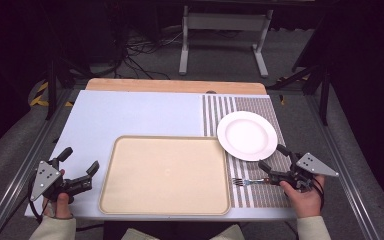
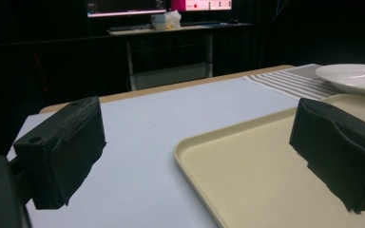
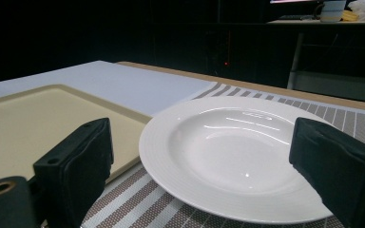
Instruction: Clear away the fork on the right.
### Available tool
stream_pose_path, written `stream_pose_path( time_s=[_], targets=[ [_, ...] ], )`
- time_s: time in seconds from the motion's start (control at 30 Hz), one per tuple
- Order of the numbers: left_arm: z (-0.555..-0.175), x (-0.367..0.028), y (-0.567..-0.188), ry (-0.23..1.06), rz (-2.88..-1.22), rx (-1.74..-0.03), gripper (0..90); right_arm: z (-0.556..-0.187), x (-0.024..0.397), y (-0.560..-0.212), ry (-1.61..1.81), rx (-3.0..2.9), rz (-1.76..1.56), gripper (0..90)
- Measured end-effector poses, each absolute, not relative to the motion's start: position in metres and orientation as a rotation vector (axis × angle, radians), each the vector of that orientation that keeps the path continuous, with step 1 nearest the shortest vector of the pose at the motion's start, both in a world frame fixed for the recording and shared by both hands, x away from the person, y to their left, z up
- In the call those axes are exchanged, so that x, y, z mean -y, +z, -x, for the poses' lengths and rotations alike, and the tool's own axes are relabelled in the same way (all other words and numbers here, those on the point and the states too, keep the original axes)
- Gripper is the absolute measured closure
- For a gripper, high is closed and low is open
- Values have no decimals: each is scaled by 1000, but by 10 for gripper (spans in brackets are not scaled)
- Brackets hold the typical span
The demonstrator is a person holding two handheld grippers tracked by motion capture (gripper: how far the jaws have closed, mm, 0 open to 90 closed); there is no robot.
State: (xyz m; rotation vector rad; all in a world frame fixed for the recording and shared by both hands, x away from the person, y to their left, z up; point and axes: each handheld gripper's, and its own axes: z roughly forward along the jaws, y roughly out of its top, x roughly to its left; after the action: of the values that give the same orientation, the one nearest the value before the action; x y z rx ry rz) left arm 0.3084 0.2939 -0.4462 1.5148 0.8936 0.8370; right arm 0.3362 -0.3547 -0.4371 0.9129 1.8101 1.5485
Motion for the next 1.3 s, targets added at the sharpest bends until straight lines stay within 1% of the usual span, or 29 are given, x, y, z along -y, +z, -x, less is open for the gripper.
stream_pose_path(
  time_s=[0.13,0.33,0.53,0.83,0.97,1.2,1.27,1.3],
  targets=[
    [-308,-294,-446,824,-1501,-888,58,-336,356,-437,1537,-1814,-910,80],
    [-306,-294,-445,855,-1505,-874,60,-335,356,-434,1544,-1808,-909,80],
    [-306,-294,-444,852,-1491,-853,63,-334,356,-433,1545,-1812,-908,80],
    [-306,-293,-443,831,-1488,-837,62,-333,356,-431,1559,-1813,-912,80],
    [-306,-293,-442,797,-1501,-822,53,-336,355,-427,1567,-1821,-912,80],
    [-306,-293,-441,811,-1513,-831,53,-344,355,-414,1571,-1841,-908,80],
    [-306,-293,-441,794,-1511,-829,23,-345,355,-413,1560,-1846,-909,80],
    [-307,-294,-440,765,-1521,-821,23,-346,353,-411,1568,-1852,-910,80]
  ],
)
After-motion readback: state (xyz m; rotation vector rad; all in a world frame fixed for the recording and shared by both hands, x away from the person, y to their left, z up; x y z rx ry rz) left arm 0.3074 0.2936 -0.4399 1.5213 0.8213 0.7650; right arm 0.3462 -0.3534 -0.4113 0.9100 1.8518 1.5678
